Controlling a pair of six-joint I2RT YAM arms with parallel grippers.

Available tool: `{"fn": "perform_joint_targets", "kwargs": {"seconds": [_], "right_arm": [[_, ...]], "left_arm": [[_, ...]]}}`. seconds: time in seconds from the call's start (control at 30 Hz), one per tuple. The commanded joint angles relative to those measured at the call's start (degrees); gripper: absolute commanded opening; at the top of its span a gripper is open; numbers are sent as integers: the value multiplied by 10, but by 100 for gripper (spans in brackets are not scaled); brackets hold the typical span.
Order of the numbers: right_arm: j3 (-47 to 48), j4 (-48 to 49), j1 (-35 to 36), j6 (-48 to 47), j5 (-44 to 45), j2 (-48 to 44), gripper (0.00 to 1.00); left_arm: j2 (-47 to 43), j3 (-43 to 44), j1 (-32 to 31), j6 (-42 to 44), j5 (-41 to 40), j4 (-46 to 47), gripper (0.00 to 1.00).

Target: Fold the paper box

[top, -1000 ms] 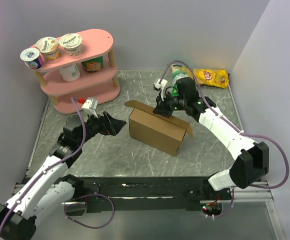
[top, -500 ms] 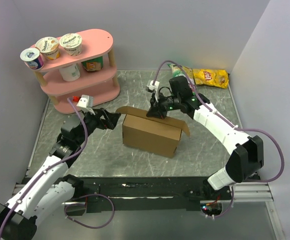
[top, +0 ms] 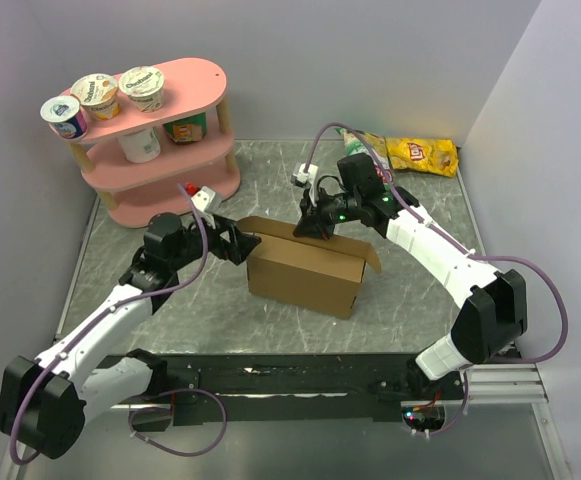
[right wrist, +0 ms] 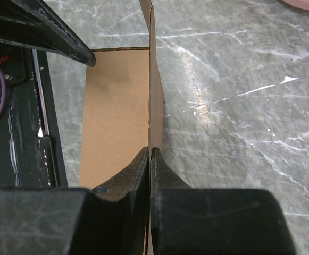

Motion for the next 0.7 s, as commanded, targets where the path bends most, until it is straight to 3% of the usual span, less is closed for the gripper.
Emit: {"fn": "perform_joint_targets", "kwargs": {"seconds": [0.0, 0.13, 0.4, 0.47, 0.67], "right_arm": [[14, 6, 4, -6, -14, -10, 8], [15, 5, 6, -6, -6, -7, 8], [13, 12, 7, -1, -4, -4, 8], [13, 13, 8, -2, 0, -4, 7], [12, 7, 14, -7, 22, 1, 7]], "left_arm": [[27, 36, 3, 24, 34, 15, 92], [42, 41, 3, 13, 36, 15, 70], [56, 56, 3, -9, 34, 6, 45], [58, 61, 3, -22, 34, 2, 35], [64, 77, -2, -59, 15, -29, 28]]}}
